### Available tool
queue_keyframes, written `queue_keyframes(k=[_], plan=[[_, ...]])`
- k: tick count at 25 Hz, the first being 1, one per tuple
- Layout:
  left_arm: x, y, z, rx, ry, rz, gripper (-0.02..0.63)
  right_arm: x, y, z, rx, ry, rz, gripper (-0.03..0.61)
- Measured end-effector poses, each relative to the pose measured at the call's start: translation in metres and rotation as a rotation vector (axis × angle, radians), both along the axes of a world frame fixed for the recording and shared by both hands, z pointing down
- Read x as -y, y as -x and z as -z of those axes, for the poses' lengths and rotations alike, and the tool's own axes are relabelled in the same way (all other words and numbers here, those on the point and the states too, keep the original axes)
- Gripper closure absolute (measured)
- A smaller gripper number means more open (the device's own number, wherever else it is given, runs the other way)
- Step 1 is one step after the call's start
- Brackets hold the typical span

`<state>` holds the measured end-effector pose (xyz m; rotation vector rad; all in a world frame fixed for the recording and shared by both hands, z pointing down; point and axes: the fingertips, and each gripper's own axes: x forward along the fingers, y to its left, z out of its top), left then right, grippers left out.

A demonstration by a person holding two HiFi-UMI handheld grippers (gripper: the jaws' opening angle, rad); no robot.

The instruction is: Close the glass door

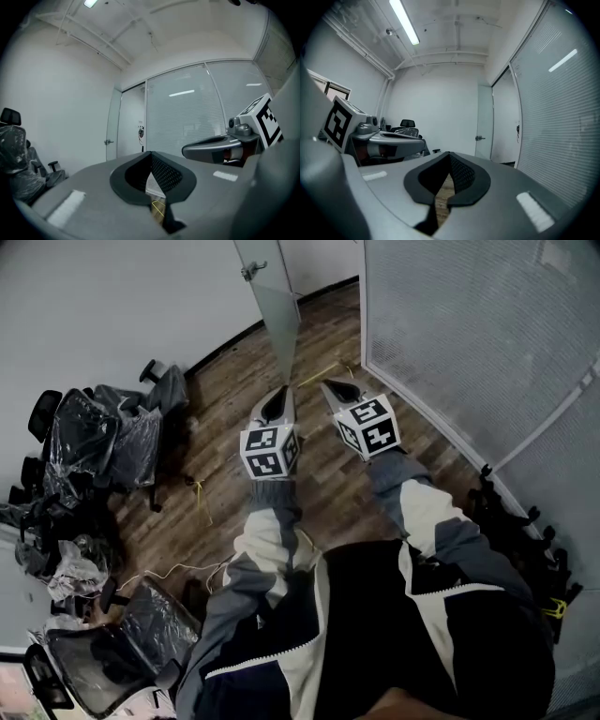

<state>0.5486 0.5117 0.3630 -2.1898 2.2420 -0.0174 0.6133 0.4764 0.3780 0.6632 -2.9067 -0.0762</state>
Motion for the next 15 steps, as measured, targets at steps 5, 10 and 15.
queue_keyframes(k=[5, 10, 15], plan=[[0.000, 0.005, -0.004, 0.001, 0.002, 0.007, 0.611, -0.004, 0.008, -0.002, 0.012, 0.005, 0.026, 0.574], [0.000, 0.019, -0.006, -0.044, -0.012, 0.010, 0.611, -0.007, 0.022, -0.004, -0.003, -0.005, 0.052, 0.574], [0.007, 0.027, -0.007, -0.026, 0.003, 0.023, 0.611, 0.000, 0.033, -0.003, -0.001, 0.003, 0.080, 0.574]])
